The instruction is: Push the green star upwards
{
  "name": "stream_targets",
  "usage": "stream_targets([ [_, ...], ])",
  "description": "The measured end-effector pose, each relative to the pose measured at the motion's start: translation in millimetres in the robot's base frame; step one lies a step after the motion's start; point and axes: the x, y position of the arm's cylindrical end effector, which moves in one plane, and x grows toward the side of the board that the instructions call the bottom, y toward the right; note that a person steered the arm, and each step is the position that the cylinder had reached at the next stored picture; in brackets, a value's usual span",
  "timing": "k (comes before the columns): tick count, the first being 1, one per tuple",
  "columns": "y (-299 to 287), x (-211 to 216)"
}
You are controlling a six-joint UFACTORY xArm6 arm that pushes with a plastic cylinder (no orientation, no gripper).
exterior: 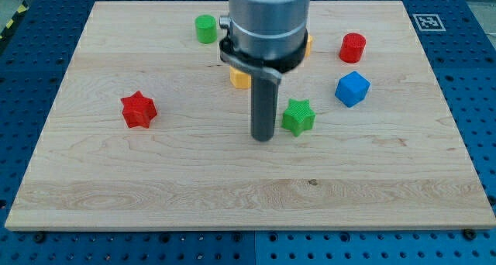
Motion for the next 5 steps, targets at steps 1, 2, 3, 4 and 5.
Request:
stream_targets([
  [1, 1.4, 4.0],
  [2, 34.9, 4.1],
  [3, 37.7, 4.1],
  [4, 37.7, 3.0],
  [5, 37.7, -2.1],
])
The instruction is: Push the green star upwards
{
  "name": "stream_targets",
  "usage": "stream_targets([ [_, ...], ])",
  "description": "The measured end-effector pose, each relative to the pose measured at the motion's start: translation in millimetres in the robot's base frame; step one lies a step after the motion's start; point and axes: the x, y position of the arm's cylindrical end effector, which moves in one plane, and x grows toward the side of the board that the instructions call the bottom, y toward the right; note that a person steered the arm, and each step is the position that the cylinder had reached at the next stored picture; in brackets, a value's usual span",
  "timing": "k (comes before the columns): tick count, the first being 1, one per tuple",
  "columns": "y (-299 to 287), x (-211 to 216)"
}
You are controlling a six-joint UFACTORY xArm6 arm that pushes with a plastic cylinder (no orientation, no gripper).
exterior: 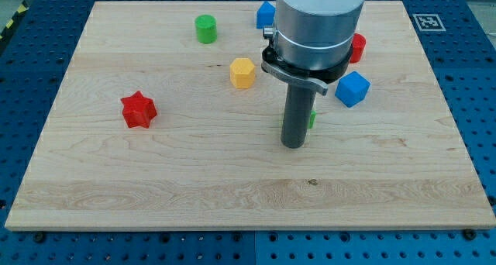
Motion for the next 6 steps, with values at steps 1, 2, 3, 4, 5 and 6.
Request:
stream_targets([
  [1, 0.0, -17.0],
  [2, 0.6, -30.9],
  [3, 1.6, -33.9],
  [4, 2.3, -27.9],
  [5, 20.5, -17.3],
  [6, 28.9, -18.7],
])
